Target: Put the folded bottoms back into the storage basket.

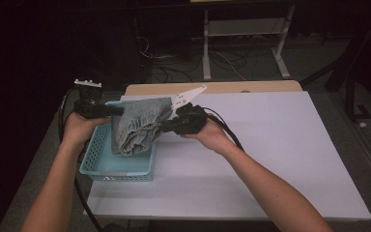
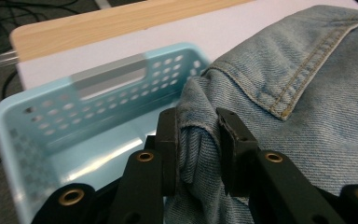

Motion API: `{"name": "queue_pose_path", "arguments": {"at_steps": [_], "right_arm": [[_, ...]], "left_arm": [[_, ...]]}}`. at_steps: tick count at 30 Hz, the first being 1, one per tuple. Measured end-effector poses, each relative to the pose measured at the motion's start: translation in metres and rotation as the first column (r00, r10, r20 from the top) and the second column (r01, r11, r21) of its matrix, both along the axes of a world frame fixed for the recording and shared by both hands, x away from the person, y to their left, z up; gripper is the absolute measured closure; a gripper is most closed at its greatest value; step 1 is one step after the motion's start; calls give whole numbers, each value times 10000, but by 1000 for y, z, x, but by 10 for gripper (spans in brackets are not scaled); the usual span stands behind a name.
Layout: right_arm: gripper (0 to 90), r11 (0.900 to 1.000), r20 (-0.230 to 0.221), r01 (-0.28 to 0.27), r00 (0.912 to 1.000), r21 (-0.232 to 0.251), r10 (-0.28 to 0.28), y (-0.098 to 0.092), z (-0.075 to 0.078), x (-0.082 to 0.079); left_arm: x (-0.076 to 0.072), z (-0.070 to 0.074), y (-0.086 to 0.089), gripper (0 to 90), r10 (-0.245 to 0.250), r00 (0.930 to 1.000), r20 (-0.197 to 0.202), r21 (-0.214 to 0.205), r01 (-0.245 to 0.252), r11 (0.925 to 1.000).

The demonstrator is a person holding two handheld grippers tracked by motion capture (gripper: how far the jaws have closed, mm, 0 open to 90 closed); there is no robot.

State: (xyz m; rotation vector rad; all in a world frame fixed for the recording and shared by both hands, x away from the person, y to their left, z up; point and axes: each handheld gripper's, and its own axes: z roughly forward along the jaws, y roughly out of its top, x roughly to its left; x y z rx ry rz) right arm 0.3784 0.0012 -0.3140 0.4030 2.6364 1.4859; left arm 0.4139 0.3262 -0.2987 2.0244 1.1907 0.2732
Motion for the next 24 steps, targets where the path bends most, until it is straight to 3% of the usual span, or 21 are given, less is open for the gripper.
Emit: {"name": "queue_pose_path", "arguments": {"at_steps": [9,12,18,22,23,24], "right_arm": [[835,9987,-262,-283,9993,-432,272,43,-15,10],[834,9984,-367,-309,9989,-471,292,49,-19,12],[833,9950,-586,-500,9973,-869,450,65,-36,14],[771,9913,-834,-661,9949,-1141,567,71,-46,14],[758,9913,-881,-739,9940,-1085,645,71,-48,13],[685,9926,-1084,-860,9912,-857,766,70,-47,12]], "left_arm": [[4,-19,36,709,693,9968,-407,98,-690,9976],[5,-24,41,705,834,9954,-475,85,-831,9965],[7,-39,46,698,1138,9910,-706,534,-1102,9925],[9,-46,49,566,1607,9846,-682,720,-1558,9852],[10,-48,49,566,1743,9828,-608,732,-1698,9828],[10,-49,50,503,1814,9821,-504,587,-1784,9822]]}}
